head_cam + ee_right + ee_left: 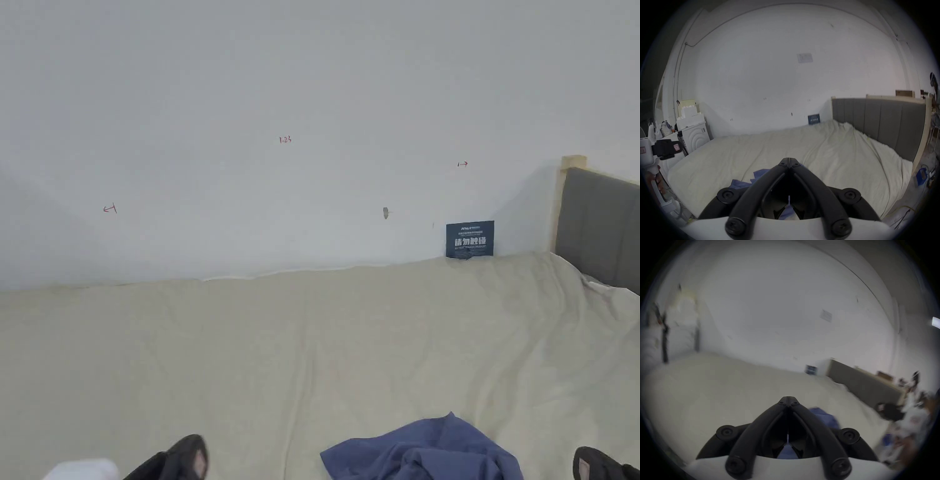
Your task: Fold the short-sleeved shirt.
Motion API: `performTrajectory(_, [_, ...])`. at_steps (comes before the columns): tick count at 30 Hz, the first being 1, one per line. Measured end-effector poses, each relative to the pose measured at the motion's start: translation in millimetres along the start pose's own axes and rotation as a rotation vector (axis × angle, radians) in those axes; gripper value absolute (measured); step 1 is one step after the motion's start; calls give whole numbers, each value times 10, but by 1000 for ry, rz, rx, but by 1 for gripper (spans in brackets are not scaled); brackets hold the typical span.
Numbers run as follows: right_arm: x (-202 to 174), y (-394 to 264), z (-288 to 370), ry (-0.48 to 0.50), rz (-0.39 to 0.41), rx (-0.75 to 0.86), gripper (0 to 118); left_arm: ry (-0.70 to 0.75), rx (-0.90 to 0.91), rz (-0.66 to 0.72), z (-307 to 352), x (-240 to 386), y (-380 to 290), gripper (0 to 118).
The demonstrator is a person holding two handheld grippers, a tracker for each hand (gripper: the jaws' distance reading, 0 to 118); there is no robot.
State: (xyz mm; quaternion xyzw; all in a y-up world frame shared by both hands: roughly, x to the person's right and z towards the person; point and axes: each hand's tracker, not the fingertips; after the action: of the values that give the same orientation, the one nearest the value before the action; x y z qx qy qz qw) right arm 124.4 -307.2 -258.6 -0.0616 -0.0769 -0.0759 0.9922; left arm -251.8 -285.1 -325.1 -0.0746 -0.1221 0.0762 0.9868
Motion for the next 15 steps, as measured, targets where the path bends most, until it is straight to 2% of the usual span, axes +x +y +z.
performTrajectory(1, [-20,-22,35,-10,13,31,0,98,62,-70,101,1,-65,0])
performTrajectory(2, [-30,-71,70,-25,29,70,0,135,133,-107,186,-43,-175,0])
performTrajectory(4, [-48,-162,109,-77,49,99,0,169,145,-75,252,-117,-291,0])
performTrajectory(6, [-16,-251,126,-88,12,89,0,198,131,-27,273,-186,-347,0])
performTrajectory(9, [46,-308,158,-79,-70,60,0,210,114,-47,267,-276,-332,0])
performTrajectory(15, [74,-311,167,-107,-52,44,0,235,122,-55,293,-236,-307,0])
